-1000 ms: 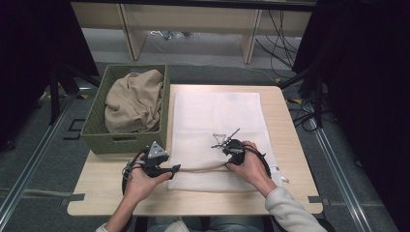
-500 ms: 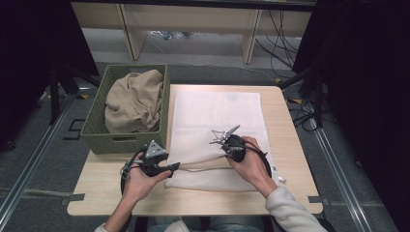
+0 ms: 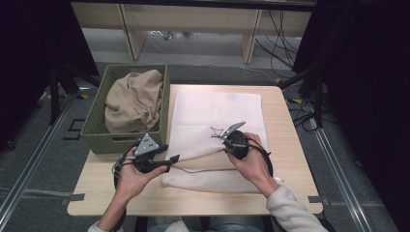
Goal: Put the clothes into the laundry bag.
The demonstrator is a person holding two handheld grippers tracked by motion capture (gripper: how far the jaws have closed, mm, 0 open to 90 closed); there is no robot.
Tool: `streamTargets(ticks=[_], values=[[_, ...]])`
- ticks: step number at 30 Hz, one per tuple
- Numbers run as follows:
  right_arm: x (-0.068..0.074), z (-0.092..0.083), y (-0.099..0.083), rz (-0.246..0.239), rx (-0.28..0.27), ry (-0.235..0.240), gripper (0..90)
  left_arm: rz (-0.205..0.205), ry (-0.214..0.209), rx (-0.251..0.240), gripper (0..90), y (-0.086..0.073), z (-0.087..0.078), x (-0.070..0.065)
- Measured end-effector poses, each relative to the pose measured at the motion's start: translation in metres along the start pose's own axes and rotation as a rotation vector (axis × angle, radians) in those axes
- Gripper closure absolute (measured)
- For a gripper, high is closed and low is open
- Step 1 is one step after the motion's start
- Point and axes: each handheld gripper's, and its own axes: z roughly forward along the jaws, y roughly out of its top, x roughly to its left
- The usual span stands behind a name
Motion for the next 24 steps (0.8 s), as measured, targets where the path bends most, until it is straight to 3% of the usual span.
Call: streamTargets(ticks=[4,5,6,9,11,13,14,15,17,20,24], values=[[0.0,-0.006,0.003,0.0,-0.03,-0.007,87.2,0.006,0.02,-0.04,28.8,0.008,-0.004,0.001],[0.0,-0.006,0.003,0.0,-0.03,-0.007,87.2,0.013,0.045,-0.055,28.8,0.012,-0.007,0.002],[0.001,-0.009,0.004,0.013,-0.039,-0.003,87.3,0.04,0.084,-0.063,23.2,0.018,-0.01,0.004],[0.0,-0.01,0.003,-0.002,-0.051,0.009,87.3,0.051,0.135,-0.085,17.4,0.028,-0.015,0.01],[0.0,-0.011,0.003,-0.004,-0.051,0.008,87.3,0.049,0.146,-0.087,15.3,0.03,-0.016,0.011],[0.001,-0.014,0.002,0.041,-0.058,-0.006,87.4,0.066,0.181,-0.092,15.0,0.039,-0.019,0.02],[-0.001,-0.015,0.003,0.016,-0.066,-0.009,87.3,0.066,0.181,-0.092,14.8,0.039,-0.019,0.02],[-0.002,-0.016,0.003,0.018,-0.057,-0.006,87.3,0.065,0.213,-0.1,14.4,0.043,-0.017,0.028],[-0.001,-0.017,0.002,0.037,-0.057,-0.006,87.3,0.069,0.234,-0.092,12.5,0.046,-0.016,0.035],[-0.002,-0.017,0.001,0.029,-0.063,-0.001,87.4,0.048,0.254,-0.083,10.2,0.048,-0.012,0.043],[-0.002,-0.02,0.002,0.037,-0.088,-0.006,87.4,0.028,0.318,-0.051,6.9,0.058,-0.003,0.069]])
